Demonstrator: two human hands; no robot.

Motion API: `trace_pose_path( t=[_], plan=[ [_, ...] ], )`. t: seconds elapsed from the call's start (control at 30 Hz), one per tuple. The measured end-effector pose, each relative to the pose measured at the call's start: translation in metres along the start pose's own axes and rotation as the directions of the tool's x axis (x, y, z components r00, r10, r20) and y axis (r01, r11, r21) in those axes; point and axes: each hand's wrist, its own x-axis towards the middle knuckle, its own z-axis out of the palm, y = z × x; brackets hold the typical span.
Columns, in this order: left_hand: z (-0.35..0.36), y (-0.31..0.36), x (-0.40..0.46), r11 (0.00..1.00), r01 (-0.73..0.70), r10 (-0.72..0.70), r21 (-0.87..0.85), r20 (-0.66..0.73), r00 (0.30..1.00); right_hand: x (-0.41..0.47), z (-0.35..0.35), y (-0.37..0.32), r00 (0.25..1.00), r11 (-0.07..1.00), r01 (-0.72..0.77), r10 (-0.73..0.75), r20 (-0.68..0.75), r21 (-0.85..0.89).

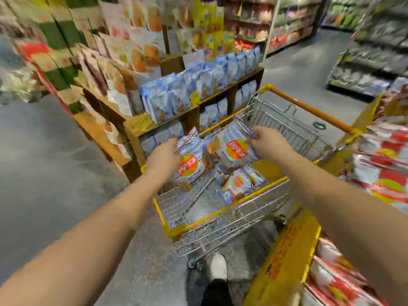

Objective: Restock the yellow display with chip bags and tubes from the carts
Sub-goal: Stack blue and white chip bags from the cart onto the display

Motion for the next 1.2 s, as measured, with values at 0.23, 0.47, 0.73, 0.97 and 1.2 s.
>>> trace_pose_path(
  t=[0.23, 0.47, 0.73, 0.97, 1.2],
  plan=[
    [-0.064, 0.084, -0.065, 0.969, -0.246, 0.246, 0.013, 0.017, 0.969, -0.123, -0.107, -0.002, 0.982, 0.99, -0.071, 0.048, -0.182, -0.121],
    [-0.043, 0.207, -0.119, 0.836, -0.548, 0.547, -0.02, 0.105, 0.83, -0.24, -0.204, 0.077, 0.963, 0.911, -0.196, 0.109, -0.247, -0.363],
    [0.028, 0.368, -0.209, 0.65, -0.745, 0.752, -0.148, 0.263, 0.604, -0.381, -0.281, 0.203, 0.911, 0.777, -0.411, 0.332, -0.245, -0.477],
    [0.121, 0.509, -0.302, 0.534, -0.812, 0.813, -0.234, 0.403, 0.419, -0.494, -0.322, 0.355, 0.818, 0.678, -0.57, 0.521, -0.243, -0.463],
    [0.235, 0.576, -0.368, 0.51, -0.837, 0.749, -0.198, 0.581, 0.318, -0.562, -0.295, 0.475, 0.738, 0.627, -0.621, 0.67, -0.082, -0.47]
  ],
)
